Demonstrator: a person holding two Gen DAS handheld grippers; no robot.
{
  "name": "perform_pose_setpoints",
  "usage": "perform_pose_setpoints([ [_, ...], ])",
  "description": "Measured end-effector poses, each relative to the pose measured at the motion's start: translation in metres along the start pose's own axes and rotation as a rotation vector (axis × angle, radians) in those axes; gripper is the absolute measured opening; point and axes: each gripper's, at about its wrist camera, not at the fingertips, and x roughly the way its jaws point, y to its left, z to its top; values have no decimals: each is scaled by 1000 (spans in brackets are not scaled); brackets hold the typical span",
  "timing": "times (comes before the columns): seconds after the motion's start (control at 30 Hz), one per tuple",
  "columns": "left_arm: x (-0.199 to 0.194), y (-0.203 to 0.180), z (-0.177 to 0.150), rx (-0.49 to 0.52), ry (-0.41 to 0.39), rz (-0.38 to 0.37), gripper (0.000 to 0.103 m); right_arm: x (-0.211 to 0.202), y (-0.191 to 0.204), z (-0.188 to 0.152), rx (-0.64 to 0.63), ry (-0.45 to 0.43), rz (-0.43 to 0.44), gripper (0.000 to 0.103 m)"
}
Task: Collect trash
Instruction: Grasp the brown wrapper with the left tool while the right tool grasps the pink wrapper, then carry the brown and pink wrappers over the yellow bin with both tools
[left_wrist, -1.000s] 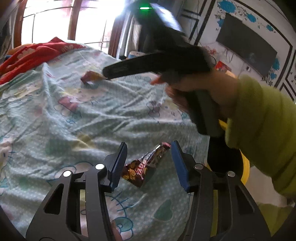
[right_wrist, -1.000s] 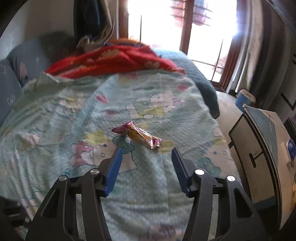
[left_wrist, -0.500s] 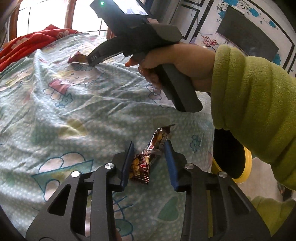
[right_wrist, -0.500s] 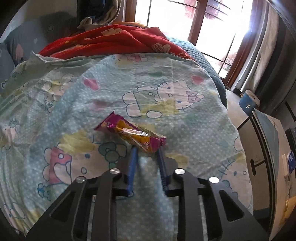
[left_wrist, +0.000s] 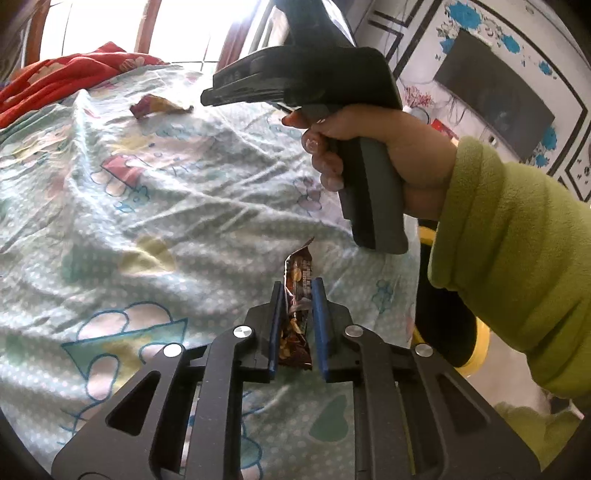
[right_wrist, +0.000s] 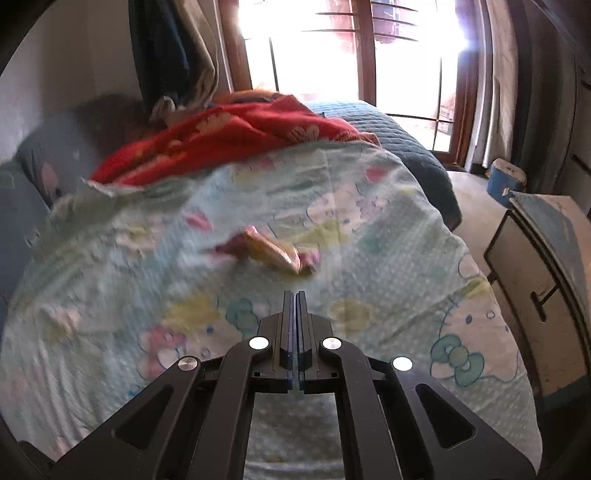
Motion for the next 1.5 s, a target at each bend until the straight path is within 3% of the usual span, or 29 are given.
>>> perform_pose_setpoints([
  [0.07, -11, 4, 6, -15, -34, -6, 10, 2, 4, 7, -32, 1, 3, 31],
  [0.2, -35, 14, 15, -34, -97, 7, 10, 21, 20, 22, -156, 55, -10, 36],
  [0.53, -94, 32, 37, -86, -251, 52, 10, 77, 42, 30, -338, 170, -76, 36],
  [0.67, -97, 32, 41, -95, -268, 56, 10, 75, 38, 24, -286, 157, -48, 20],
  [0.73, -95, 29, 42, -96, -271, 55, 10, 67, 32, 17, -237, 142, -28, 14],
  [1.0, -81, 16, 39, -73, -264, 37, 10, -5, -2, -19, -35, 53, 29, 11],
  [1.5, -54, -42, 28, -1, -246, -25, 10, -173, -84, -129, 213, -83, -118, 11],
])
